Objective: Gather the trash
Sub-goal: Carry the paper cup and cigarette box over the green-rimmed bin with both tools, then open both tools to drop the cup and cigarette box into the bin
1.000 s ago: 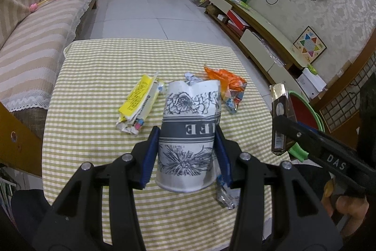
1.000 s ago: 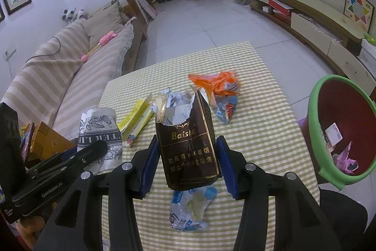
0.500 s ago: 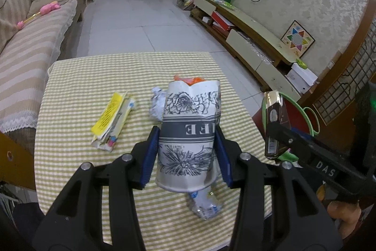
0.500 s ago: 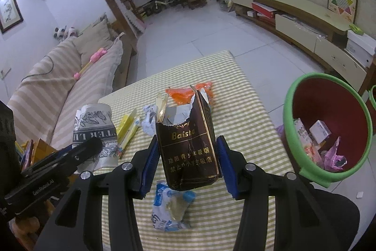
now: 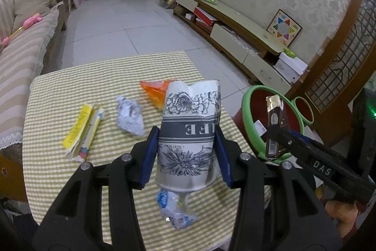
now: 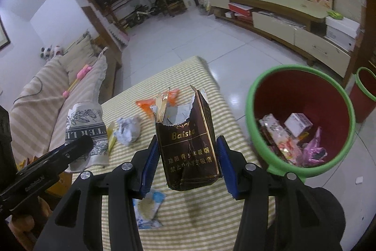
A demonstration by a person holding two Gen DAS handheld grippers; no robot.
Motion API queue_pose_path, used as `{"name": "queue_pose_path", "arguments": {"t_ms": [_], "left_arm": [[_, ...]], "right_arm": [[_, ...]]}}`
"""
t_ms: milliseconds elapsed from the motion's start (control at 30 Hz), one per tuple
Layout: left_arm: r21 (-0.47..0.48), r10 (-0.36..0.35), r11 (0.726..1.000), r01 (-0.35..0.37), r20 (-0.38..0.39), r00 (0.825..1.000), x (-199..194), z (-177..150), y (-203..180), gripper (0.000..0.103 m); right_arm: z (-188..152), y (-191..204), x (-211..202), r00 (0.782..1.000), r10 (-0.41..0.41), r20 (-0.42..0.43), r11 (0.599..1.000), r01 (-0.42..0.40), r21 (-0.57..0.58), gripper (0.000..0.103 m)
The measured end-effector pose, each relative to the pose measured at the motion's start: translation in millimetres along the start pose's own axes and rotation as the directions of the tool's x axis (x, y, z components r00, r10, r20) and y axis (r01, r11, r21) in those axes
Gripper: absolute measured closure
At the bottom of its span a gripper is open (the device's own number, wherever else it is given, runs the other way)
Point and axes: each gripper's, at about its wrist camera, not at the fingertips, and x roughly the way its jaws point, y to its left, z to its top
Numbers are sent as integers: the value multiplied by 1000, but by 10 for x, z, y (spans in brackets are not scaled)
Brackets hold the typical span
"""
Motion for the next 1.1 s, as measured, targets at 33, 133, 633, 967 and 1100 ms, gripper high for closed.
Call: {"name": "queue_pose_path", "arguments": {"t_ms": [33,133,633,967,1100], "left_arm": [[7,-5,1000,5,-1,1000,14,8,-35,59],[27,-20,999,20,-4,1000,67,43,-143,59],[131,-213,965,227,-115,970,798,302,-1228,59],[166,-252,945,282,-178,951,1253,408,-1775,58],[153,-257,947,283,-169,952,1291,437,-1766,26]], "right_arm": [[2,-46,-17,1000,-7,3,1000,7,9,56],[12,-176,-59,1000,-22,10,999,22,27,56],[297,-1332,-252,981,-179,78,970,163,183,56],[425,-1830,-223,973,-220,76,948,194,253,55],[465,-1874,-145,966,-247,76,941,220,256,32]]}}
